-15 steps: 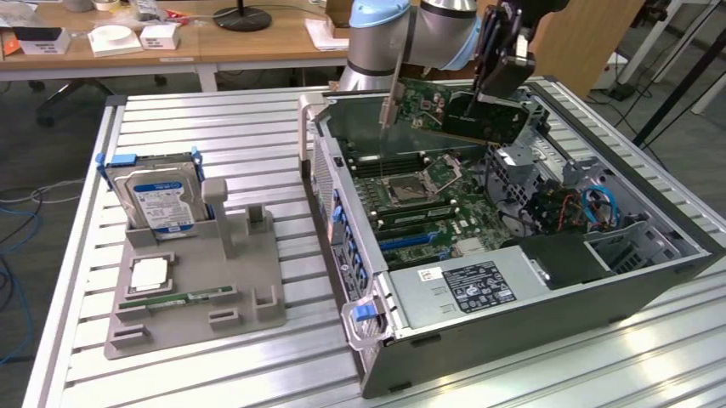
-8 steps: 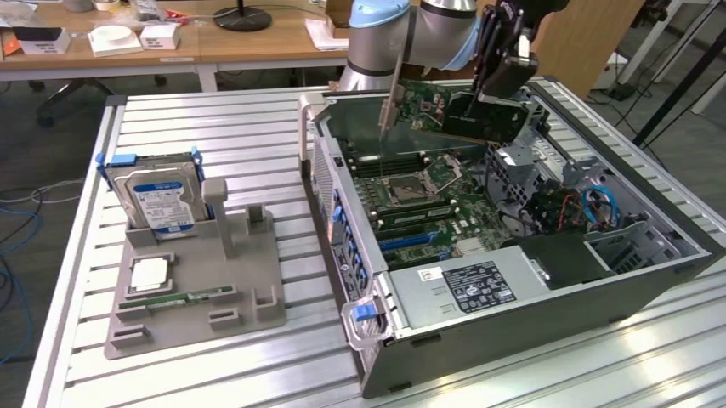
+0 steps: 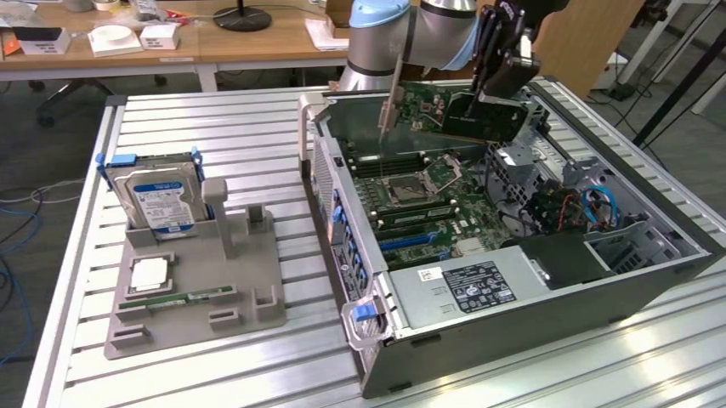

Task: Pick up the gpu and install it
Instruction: 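Insert the gpu into the slot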

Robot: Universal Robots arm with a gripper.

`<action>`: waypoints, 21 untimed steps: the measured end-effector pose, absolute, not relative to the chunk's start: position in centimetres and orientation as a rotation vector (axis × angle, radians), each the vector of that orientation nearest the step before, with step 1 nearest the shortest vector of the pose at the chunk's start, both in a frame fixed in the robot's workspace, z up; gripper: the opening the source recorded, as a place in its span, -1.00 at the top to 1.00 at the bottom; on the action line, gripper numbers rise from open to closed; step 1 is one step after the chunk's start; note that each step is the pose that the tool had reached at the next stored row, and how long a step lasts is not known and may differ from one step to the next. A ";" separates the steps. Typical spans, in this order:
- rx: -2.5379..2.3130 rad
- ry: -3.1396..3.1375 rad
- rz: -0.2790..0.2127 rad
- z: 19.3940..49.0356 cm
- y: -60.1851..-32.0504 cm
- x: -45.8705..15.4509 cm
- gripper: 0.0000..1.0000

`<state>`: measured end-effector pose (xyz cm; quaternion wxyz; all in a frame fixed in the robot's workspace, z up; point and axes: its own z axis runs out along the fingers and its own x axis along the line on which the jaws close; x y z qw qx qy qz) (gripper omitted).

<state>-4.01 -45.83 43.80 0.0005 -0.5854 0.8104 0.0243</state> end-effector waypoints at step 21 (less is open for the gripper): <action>-1.914 2.491 0.076 43.8 -45.8 -4.0 0.47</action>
